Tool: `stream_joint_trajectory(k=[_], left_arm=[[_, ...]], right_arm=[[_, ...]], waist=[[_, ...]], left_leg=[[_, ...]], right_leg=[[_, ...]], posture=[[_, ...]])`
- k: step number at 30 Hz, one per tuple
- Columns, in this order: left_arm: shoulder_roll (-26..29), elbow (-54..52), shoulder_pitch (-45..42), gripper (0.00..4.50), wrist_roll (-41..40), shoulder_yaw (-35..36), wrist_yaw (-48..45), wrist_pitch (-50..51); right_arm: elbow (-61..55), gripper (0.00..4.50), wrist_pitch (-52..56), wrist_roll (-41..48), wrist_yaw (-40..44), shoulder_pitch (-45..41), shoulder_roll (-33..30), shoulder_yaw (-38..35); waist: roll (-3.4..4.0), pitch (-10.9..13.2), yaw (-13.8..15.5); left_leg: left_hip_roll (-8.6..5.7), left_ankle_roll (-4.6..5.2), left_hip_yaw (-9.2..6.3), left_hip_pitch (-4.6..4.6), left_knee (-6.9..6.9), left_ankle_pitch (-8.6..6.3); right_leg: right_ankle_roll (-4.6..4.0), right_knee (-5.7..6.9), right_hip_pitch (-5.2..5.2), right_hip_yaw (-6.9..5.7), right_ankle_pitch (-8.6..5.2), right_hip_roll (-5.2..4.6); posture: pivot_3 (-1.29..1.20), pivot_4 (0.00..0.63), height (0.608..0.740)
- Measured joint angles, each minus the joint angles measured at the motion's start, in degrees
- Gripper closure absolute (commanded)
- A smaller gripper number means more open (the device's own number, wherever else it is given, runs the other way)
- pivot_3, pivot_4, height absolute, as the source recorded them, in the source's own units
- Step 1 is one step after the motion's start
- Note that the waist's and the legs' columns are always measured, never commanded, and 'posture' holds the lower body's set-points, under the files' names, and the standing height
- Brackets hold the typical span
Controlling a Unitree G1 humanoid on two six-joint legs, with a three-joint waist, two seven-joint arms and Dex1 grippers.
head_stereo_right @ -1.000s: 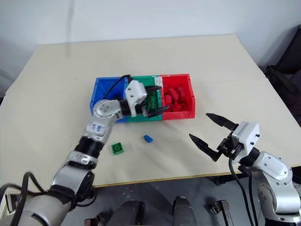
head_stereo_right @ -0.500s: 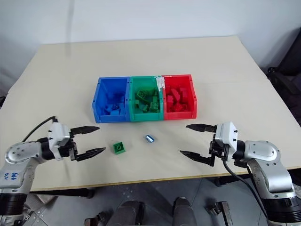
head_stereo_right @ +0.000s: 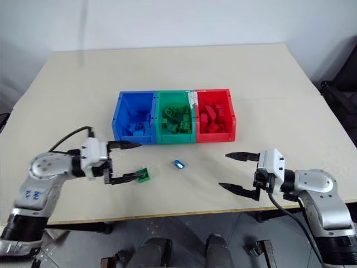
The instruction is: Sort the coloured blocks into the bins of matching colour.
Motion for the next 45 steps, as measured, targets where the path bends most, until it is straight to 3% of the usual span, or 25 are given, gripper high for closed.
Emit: stream_joint_trajectory(k=[4,12,18,21,32,37,45], left_arm=[[-3.2,6.05,-7.61,0.11,5.11,-7.2,-1.19,-1.8],[-8.31,20.42,-18.72,0.11,12.52,-14.27,-3.99,-7.26],[-11.71,27.58,-22.0,0.11,17.04,-19.52,-6.09,-10.88],[-11.92,29.13,-23.86,0.69,18.26,-20.21,-6.85,-11.63],[-12.46,30.86,-25.52,4.1,20.64,-20.78,-7.61,-9.84],[-12.41,30.07,-24.19,4.16,19.74,-19.33,-7.54,-9.0],[-9.22,20.45,-14.61,4.16,9.13,-7.9,-6.77,-5.37]], right_arm=[[-3.82,0.0,1.48,0.34,-1.91,5.4,-0.76,-2.75],[-11.36,0.0,3.55,1.1,-6.51,14.42,-0.71,-7.43],[-14.32,0.0,3.96,1.46,-9.02,16.93,-0.05,-7.95],[-14.96,0.0,4.19,1.47,-10.13,17.85,-0.03,-8.69],[-16.05,0.0,5.03,1.54,-11.4,17.36,-0.04,-8.81],[-15.87,0.0,5.2,1.63,-11.12,14.03,-0.04,-8.44],[-13.55,0.0,6.12,3.63,-11.56,6.08,3.52,-4.11]], waist=[[0.0,0.0,-0.21],[-0.04,0.01,0.1],[-0.06,0.03,-0.1],[-0.06,0.03,-0.03],[-0.06,0.02,0.03],[-0.06,0.02,-0.09],[-0.08,0.03,-0.33]], left_leg=[[0.04,0.0,0.13,0.0,-0.01,0.0],[0.0,0.01,0.33,0.0,0.06,-0.01],[0.02,0.05,0.33,-0.02,0.07,-0.03],[0.01,0.05,0.33,-0.01,0.08,-0.02],[0.02,0.05,0.3,0.02,0.2,-0.02],[0.03,0.05,0.26,0.05,0.2,-0.02],[0.07,0.03,0.11,0.02,0.16,-0.01]], right_leg=[[0.0,0.0,-0.02,0.02,0.0,0.06],[0.02,0.0,0.02,0.02,0.01,0.05],[0.05,0.0,0.0,0.04,0.02,0.08],[0.05,0.0,0.02,0.05,0.02,0.07],[0.07,0.06,0.08,0.05,0.03,0.08],[0.07,0.1,0.07,0.07,0.03,0.07],[0.06,0.1,-0.04,0.11,0.03,0.04]], posture=[[0.0,0.15,0.74],[0.0,0.15,0.74],[0.0,0.15,0.74],[0.0,0.15,0.74],[0.0,0.15,0.74],[0.0,0.15,0.74],[0.0,0.15,0.74]])
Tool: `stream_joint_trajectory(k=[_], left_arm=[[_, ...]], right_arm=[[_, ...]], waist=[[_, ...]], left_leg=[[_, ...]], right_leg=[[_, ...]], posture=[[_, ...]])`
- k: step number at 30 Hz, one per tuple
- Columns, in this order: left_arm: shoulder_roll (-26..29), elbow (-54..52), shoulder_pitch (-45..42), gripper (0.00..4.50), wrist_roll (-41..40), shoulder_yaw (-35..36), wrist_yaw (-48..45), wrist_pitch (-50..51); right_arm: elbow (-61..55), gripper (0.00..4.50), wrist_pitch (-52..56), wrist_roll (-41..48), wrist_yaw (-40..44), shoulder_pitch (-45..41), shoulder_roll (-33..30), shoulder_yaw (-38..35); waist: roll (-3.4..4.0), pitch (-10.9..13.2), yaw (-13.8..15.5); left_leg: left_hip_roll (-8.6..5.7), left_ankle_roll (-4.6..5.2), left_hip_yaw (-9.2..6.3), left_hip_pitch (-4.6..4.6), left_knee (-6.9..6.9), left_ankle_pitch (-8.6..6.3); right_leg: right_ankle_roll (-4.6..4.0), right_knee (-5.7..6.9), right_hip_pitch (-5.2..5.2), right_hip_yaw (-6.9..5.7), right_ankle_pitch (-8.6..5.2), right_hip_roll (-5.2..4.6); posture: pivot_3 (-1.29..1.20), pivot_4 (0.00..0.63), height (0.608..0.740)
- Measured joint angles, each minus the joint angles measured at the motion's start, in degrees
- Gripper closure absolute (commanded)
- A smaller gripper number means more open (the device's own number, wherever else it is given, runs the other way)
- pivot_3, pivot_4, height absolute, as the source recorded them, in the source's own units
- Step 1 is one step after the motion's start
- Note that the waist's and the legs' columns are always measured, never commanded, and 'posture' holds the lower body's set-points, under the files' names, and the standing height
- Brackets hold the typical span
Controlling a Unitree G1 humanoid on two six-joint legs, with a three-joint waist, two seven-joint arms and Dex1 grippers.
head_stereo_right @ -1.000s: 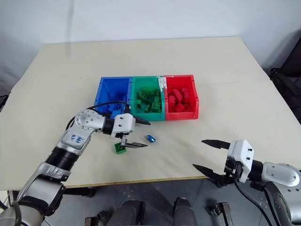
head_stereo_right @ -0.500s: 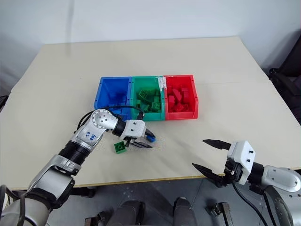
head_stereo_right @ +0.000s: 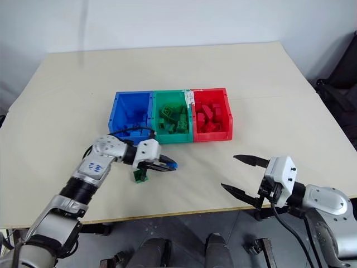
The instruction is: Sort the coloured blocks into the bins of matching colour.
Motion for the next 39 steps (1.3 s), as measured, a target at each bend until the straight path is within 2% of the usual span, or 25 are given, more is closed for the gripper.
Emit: stream_joint_trajectory(k=[4,8,12,16,18,23,28,30,33,35,39], left_arm=[[1.03,-5.75,4.32,4.16,-6.27,8.12,4.16,4.58],[0.78,-10.13,7.1,4.16,-11.77,18.21,14.73,12.21],[0.28,-9.45,4.84,4.16,-11.23,21.25,24.22,16.33],[-1.03,-5.98,0.57,4.16,-8.75,20.58,30.54,18.41],[-1.06,-4.75,0.03,3.44,-7.66,18.96,30.69,18.42],[-1.57,-3.09,0.04,2.01,-7.84,18.18,30.88,18.9],[1.71,-3.87,1.9,0.43,-9.16,21.62,29.6,18.2],[3.48,-4.95,4.62,0.43,-10.37,23.35,27.52,16.4],[8.21,-5.41,13.06,0.43,-12.62,27.29,19.6,9.09],[11.1,-5.02,18.67,0.1,-13.44,29.39,14.54,5.86],[16.3,-5.17,28.08,0.04,-14.54,31.92,7.49,3.22]], right_arm=[[1.13,0.0,0.12,0.34,-0.54,-4.33,1.96,2.23],[2.59,0.0,-0.04,0.31,-0.54,-8.37,3.72,4.11],[4.31,0.0,-0.68,-0.13,-0.55,-9.98,4.24,4.28],[4.79,0.0,-1.26,-0.41,-0.55,-10.1,4.85,4.8],[5.11,0.0,-1.42,-0.75,-0.54,-10.08,4.85,4.91],[6.25,0.0,-2.17,-1.04,-0.46,-10.06,4.85,4.93],[6.73,0.0,-2.63,-1.11,0.3,-10.21,4.84,4.97],[7.52,0.0,-2.92,-1.17,0.85,-10.54,4.8,5.09],[9.17,0.0,-3.56,-1.56,2.76,-11.47,4.08,5.77],[10.25,0.0,-3.75,-1.65,4.3,-11.67,3.03,6.02],[11.56,0.0,-4.28,-2.48,8.04,-11.95,0.97,6.43]], waist=[[0.01,0.0,0.05],[0.0,0.0,0.23],[-0.02,-0.01,0.62],[-0.02,-0.01,0.34],[-0.02,-0.01,0.13],[-0.02,-0.01,-0.51],[-0.01,-0.01,-1.23],[-0.01,-0.01,-1.36],[-0.01,-0.01,-1.87],[-0.01,-0.01,-1.82],[0.0,-0.01,-1.13]], left_leg=[[0.04,0.0,-0.03,0.0,-0.01,0.0],[0.03,0.0,-0.06,0.0,0.0,0.0],[-0.12,0.0,-0.12,0.0,0.03,0.0],[-0.1,0.0,-0.06,-0.01,-0.04,0.0],[-0.08,0.0,0.01,0.0,-0.1,0.0],[-0.05,0.0,0.02,-0.01,-0.14,0.0],[-0.04,-0.01,0.02,-0.01,-0.18,-0.01],[-0.02,-0.01,0.03,-0.01,-0.2,-0.01],[0.05,-0.03,0.07,0.0,-0.27,-0.03],[0.17,-0.03,0.06,0.0,-0.28,-0.03],[0.21,0.05,0.06,0.01,-0.23,-0.08]], right_leg=[[0.0,0.0,-0.02,0.0,0.0,-0.02],[0.0,0.02,-0.02,-0.02,0.0,-0.03],[0.0,0.01,0.04,-0.05,0.0,-0.06],[0.0,0.08,0.0,-0.05,0.01,-0.03],[0.0,0.14,-0.04,-0.05,0.01,-0.02],[0.0,0.13,-0.08,-0.05,0.01,-0.02],[0.0,0.12,-0.08,-0.04,0.01,-0.03],[0.0,0.11,-0.11,-0.04,0.01,-0.03],[-0.01,0.07,-0.15,-0.05,0.0,-0.04],[-0.02,-0.12,-0.13,-0.07,0.0,-0.08],[-0.03,-0.18,-0.07,-0.07,0.01,-0.17]], posture=[[0.0,0.15,0.74],[0.0,0.15,0.74],[0.0,0.15,0.74],[0.0,0.15,0.74],[0.0,0.15,0.74],[0.0,0.15,0.74],[0.0,0.15,0.74],[0.0,0.15,0.74],[0.0,0.15,0.74],[0.0,0.15,0.74],[0.0,0.15,0.74]])
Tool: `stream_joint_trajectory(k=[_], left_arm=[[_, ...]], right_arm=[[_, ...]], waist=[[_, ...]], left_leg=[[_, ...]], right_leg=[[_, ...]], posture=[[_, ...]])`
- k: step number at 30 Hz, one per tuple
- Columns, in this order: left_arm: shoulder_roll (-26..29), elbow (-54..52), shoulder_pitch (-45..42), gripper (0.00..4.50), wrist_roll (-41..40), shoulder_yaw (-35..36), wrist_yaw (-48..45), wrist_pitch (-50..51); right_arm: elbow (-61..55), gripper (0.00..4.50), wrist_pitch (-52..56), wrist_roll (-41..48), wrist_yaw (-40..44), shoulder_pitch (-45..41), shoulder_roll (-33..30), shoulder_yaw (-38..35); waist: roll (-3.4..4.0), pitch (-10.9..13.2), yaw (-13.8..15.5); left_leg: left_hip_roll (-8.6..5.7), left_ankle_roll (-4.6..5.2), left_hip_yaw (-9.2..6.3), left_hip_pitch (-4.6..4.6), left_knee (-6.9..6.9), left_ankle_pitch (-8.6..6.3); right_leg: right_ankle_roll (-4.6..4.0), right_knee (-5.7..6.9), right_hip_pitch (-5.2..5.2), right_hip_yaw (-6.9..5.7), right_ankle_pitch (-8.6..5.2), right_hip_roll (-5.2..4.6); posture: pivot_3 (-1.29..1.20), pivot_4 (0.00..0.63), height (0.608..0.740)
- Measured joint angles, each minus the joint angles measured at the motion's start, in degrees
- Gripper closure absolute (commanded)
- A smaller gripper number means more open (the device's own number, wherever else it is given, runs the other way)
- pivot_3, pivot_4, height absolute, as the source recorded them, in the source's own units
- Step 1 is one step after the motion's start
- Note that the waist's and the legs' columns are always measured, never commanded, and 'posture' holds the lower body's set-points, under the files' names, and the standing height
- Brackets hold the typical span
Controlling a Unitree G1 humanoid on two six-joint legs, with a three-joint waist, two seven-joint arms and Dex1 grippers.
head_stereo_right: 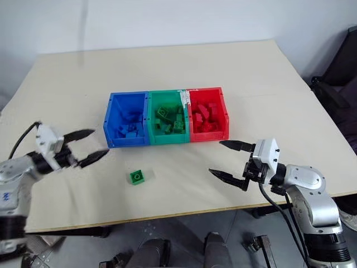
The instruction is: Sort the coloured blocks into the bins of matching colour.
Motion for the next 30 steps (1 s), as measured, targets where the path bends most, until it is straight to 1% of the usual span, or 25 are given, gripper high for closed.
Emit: stream_joint_trajectory(k=[3,7,12,14,18,22,25,29,30], left_arm=[[0.97,0.21,3.47,0.04,-0.02,1.9,-1.04,-2.08],[1.06,-0.58,5.44,0.04,-0.05,2.51,-1.4,-2.93],[1.18,-7.24,8.81,0.04,-0.12,1.46,-1.65,-1.35],[0.98,-12.03,9.61,0.04,-0.37,-0.59,-0.83,1.75],[0.36,-22.46,8.26,0.04,0.3,-7.88,3.5,9.45],[0.27,-27.38,5.68,0.04,4.29,-14.48,8.84,16.09],[-0.1,-28.24,5.14,0.04,6.79,-18.74,10.54,18.07],[-1.25,-26.68,3.48,0.89,8.0,-21.36,11.26,18.51],[-1.68,-26.56,3.04,1.24,8.27,-21.74,11.43,18.6]], right_arm=[[0.92,0.0,-1.01,-0.34,2.77,-0.21,-0.89,0.58],[2.13,0.0,-2.66,-1.43,5.21,-0.29,-0.89,2.42],[3.73,0.0,-3.1,-1.66,6.93,-0.34,-0.96,2.47],[3.87,0.0,-3.09,-1.72,7.5,-0.32,-1.41,2.38],[3.73,0.0,-2.93,-1.53,8.49,0.01,-3.3,1.9],[3.35,0.0,-1.93,-1.3,8.8,2.79,-5.02,1.4],[2.4,0.0,-0.75,-0.8,8.61,4.42,-5.68,0.96],[1.26,0.0,-0.56,-0.76,7.44,5.18,-5.66,0.42],[1.08,0.0,-0.57,-0.76,7.0,5.2,-5.64,0.36]], waist=[[0.0,0.0,0.52],[0.0,0.0,0.28],[0.0,0.0,-0.02],[0.0,0.0,-0.03],[0.0,0.0,0.2],[0.01,0.0,0.14],[0.01,0.0,-0.13],[0.01,0.0,0.07],[0.01,0.0,0.09]], left_leg=[[0.0,0.01,-0.05,0.0,0.03,-0.01],[0.02,0.01,-0.03,0.01,0.02,-0.02],[0.05,0.02,0.0,0.01,0.0,-0.07],[0.06,0.03,0.01,0.01,0.0,-0.08],[0.05,0.04,0.01,0.01,0.02,-0.08],[0.05,0.03,0.03,0.02,0.01,-0.09],[0.05,0.03,0.09,0.02,0.0,-0.1],[0.06,0.01,0.09,0.03,0.02,-0.1],[0.06,0.01,0.09,0.03,0.03,-0.1]], right_leg=[[-0.01,-0.02,0.06,-0.05,0.01,-0.02],[-0.02,-0.01,0.04,-0.05,0.01,0.0],[-0.02,-0.03,0.02,-0.04,0.01,0.01],[-0.02,-0.02,0.02,-0.03,0.01,0.01],[-0.02,-0.03,0.04,-0.01,0.01,0.02],[-0.02,-0.02,0.03,-0.01,0.01,0.07],[-0.02,-0.03,0.01,0.04,0.01,0.12],[-0.02,-0.03,0.02,0.04,0.01,0.11],[-0.02,-0.03,0.03,0.04,0.01,0.1]], posture=[[0.0,0.15,0.74],[0.0,0.15,0.74],[0.0,0.15,0.74],[0.0,0.15,0.74],[0.0,0.15,0.74],[0.0,0.15,0.74],[0.0,0.15,0.74],[0.0,0.15,0.74],[0.0,0.15,0.74]])
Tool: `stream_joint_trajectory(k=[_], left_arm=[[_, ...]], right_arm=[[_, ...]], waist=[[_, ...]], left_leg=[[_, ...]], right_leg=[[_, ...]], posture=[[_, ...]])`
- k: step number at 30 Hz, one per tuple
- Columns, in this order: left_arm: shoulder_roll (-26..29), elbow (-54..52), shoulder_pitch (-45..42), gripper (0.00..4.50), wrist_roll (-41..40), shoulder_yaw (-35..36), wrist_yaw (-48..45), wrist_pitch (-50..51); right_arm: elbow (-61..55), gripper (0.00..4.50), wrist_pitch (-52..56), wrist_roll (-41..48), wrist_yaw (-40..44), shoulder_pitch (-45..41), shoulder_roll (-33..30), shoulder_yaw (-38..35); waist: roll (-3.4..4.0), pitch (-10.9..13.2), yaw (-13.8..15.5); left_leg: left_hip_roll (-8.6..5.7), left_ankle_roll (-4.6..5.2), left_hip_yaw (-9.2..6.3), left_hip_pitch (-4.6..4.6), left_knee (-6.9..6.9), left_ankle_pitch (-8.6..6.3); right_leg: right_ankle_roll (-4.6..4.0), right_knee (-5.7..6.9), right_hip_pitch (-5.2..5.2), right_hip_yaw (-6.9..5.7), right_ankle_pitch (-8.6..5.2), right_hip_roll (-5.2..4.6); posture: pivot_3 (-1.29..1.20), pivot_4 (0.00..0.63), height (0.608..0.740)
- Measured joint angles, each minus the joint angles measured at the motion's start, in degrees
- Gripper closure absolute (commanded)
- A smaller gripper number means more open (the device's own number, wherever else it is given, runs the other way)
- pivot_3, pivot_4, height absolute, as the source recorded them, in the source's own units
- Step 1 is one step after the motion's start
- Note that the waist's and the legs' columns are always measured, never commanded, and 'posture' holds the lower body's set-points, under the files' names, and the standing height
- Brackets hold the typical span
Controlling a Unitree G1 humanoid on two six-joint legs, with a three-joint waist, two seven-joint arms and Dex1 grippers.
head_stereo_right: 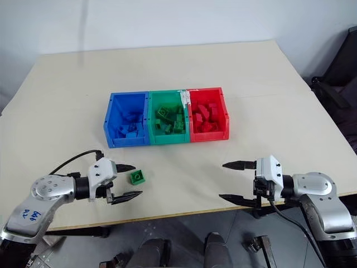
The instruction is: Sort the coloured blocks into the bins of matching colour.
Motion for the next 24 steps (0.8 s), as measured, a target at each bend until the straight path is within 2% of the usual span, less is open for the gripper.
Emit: stream_joint_trajectory(k=[4,6,12,15,19,22,24], left_arm=[[-0.2,1.45,-1.54,2.58,1.33,-2.07,0.05,-0.36],[-0.28,1.56,-1.73,3.03,1.53,-2.38,0.08,-0.7],[-3.51,3.34,-4.38,3.03,-0.54,-2.03,-0.38,-0.92],[-6.97,4.64,-8.64,3.03,-3.09,0.47,1.1,0.0],[-13.1,6.92,-18.93,3.03,-4.38,0.61,4.78,1.09],[-19.02,13.78,-28.26,3.03,-1.67,-1.1,9.07,-1.1],[-20.8,18.44,-31.99,3.03,0.43,-1.92,11.14,-3.11]], right_arm=[[-0.88,0.0,-0.01,0.0,-1.42,0.7,0.28,-0.08],[-1.29,0.0,-0.02,0.0,-1.87,1.09,0.31,-0.2],[-3.28,0.0,2.07,1.17,-3.82,3.94,0.41,-0.68],[-4.29,0.0,2.11,1.56,-7.12,4.42,3.0,-2.36],[-5.13,0.0,0.98,2.27,-14.95,4.32,9.42,-5.41],[-5.29,0.0,0.08,1.89,-20.18,4.88,12.33,-7.28],[-5.58,0.0,-0.16,1.68,-22.17,5.1,13.06,-7.65]], waist=[[0.0,0.0,0.11],[0.01,0.0,0.13],[0.01,0.0,0.75],[0.0,0.0,0.97],[0.0,0.0,1.55],[-0.01,0.0,1.57],[-0.01,-0.01,1.35]], left_leg=[[-0.01,0.0,-0.01,0.0,0.0,0.0],[-0.02,0.0,-0.01,0.0,0.0,0.0],[-0.02,0.0,-0.02,0.01,0.05,0.0],[-0.03,-0.01,-0.03,0.0,0.07,0.01],[-0.31,-0.02,-0.05,0.0,0.15,0.02],[-0.36,-0.02,-0.01,-0.01,0.17,0.02],[-0.34,-0.02,0.01,0.0,0.12,0.02]], right_leg=[[0.0,-0.01,0.0,-0.01,0.0,-0.01],[0.0,0.0,0.01,0.0,0.0,-0.04],[0.0,0.01,0.03,-0.01,0.0,-0.03],[0.0,0.03,0.02,-0.03,0.0,0.0],[0.02,0.08,0.04,-0.05,0.01,-0.03],[0.05,0.07,0.05,-0.06,0.02,-0.02],[0.05,0.06,0.02,-0.05,0.02,0.02]], posture=[[0.0,0.15,0.74],[0.0,0.15,0.74],[0.0,0.15,0.74],[0.0,0.15,0.74],[0.0,0.15,0.74],[0.0,0.15,0.74],[0.0,0.15,0.74]])
